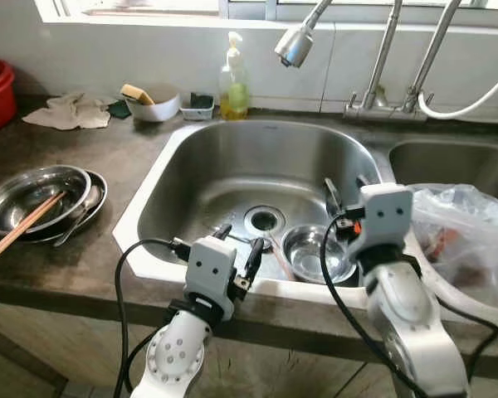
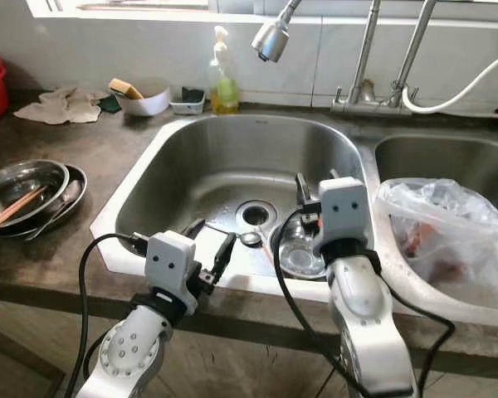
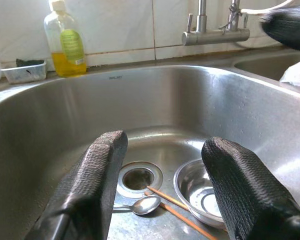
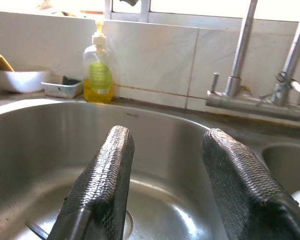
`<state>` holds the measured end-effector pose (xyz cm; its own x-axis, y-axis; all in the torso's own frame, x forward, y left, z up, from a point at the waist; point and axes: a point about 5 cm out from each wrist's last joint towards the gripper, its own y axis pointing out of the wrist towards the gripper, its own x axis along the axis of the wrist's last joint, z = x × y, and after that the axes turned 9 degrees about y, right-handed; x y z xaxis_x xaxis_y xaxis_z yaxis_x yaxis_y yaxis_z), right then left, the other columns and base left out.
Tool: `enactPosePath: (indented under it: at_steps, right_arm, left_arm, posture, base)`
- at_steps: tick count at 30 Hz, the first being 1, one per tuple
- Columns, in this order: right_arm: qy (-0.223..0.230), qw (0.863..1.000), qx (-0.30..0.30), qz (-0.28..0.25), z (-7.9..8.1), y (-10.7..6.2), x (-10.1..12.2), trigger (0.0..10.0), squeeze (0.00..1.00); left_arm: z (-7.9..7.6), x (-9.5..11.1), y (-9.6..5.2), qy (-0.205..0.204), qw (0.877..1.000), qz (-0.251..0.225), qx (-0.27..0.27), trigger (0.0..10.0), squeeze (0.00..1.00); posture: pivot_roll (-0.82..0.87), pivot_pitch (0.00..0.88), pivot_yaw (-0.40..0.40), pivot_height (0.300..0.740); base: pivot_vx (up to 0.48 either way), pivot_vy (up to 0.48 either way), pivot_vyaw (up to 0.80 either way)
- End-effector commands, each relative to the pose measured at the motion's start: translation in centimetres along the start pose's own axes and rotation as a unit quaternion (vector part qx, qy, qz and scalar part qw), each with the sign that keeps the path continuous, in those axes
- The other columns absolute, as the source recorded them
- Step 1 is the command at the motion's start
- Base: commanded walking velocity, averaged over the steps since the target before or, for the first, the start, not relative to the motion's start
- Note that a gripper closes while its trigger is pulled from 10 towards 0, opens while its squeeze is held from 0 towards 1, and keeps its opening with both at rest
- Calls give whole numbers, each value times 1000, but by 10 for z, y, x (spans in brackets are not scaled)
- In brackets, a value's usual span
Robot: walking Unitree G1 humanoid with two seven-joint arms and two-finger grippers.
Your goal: Kitchen organization
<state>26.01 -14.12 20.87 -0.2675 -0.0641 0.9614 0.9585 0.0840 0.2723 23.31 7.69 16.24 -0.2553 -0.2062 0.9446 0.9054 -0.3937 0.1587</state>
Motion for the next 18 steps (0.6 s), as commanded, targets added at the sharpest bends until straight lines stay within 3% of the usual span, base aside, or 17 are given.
enactPosePath:
  at_steps: [1, 8, 18]
  right_arm:
    - [-4, 1000, 19, -11, 4, -7, 4, 10000, 0]
    - [10, 999, 37, 6, 8, -23, -1, 10000, 0]
    - [18, 999, 34, 6, 11, -21, -2, 10000, 0]
  left_arm:
    - [2, 5, -3, 1, 1000, -11, 8, 10000, 0]
    - [2, 6, -8, -1, 1000, -13, 9, 10000, 0]
    - [-1, 7, -7, 1, 1000, -13, 4, 10000, 0]
  posture:
    - [139, 52, -15, 740]
    - [139, 48, -19, 740]
    - [147, 44, -21, 740]
  base:
    - [0, 0, 0]
    - [0, 0, 0]
    - [0, 0, 0]
